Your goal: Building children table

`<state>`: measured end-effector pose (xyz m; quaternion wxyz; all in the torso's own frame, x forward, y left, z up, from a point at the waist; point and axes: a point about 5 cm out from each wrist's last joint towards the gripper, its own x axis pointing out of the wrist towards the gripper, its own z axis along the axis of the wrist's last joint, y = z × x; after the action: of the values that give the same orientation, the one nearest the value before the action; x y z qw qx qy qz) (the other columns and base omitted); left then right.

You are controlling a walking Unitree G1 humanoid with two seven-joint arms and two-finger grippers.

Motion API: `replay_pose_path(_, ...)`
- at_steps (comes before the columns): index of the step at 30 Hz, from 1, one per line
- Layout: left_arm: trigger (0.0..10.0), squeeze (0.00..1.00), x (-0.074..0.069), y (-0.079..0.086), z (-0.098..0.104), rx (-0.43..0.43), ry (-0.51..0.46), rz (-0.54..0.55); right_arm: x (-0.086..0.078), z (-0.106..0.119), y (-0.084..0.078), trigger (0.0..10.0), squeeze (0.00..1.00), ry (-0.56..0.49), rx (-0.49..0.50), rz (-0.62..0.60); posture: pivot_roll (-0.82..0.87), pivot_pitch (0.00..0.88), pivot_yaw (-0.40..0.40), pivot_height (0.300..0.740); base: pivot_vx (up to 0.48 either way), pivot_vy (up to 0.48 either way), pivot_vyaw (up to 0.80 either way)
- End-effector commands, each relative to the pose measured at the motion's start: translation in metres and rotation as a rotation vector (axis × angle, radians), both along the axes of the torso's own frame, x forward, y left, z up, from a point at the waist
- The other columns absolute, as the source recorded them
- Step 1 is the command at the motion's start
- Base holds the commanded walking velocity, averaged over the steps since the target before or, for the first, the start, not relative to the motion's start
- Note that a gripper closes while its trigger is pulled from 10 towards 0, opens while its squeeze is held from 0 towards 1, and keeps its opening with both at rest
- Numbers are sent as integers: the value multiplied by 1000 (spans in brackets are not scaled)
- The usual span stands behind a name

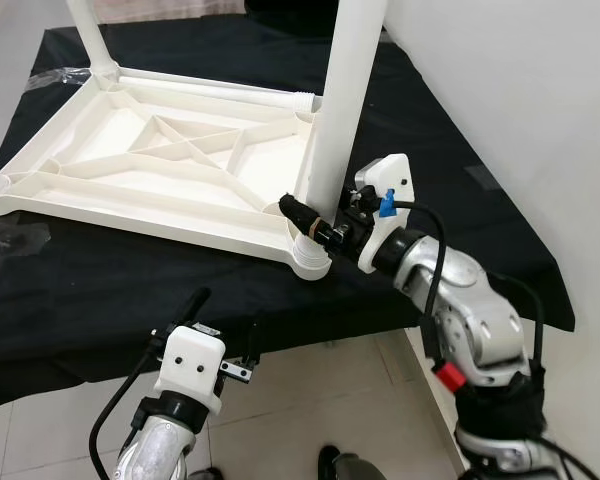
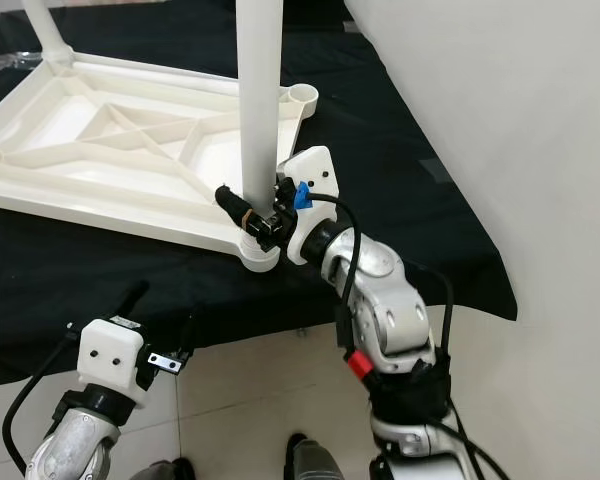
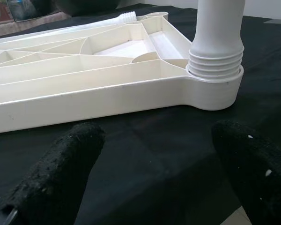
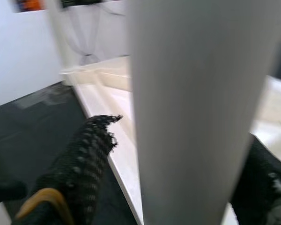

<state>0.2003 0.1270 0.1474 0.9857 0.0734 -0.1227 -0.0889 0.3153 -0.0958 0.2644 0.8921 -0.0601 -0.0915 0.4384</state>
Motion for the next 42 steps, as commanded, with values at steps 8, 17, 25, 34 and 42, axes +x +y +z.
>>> replay_pose_path(8,10000,0,-5,-1,-5,6,18,-12,14,33,-4,10000,0,-132,-90,250,23,264,-51,740,0,0,0)
replay_pose_path(17,10000,0,-7,0,-3,7,25,-21,25,40,-10,0,0,-131,-122,369,42,286,-45,740,0,0,0)
replay_pose_path(25,10000,0,-8,0,-2,8,24,-22,25,35,-24,0,0,-101,-130,406,33,299,-41,740,0,0,0)
replay_pose_path(34,10000,0,-7,1,-3,3,27,-25,24,-42,-15,0,0,166,-50,-183,-1,299,-51,740,0,0,0)
replay_pose_path(42,10000,0,-5,0,-4,-1,28,-31,-29,-92,21,0,0,340,-51,-364,-16,294,-47,740,0,0,0)
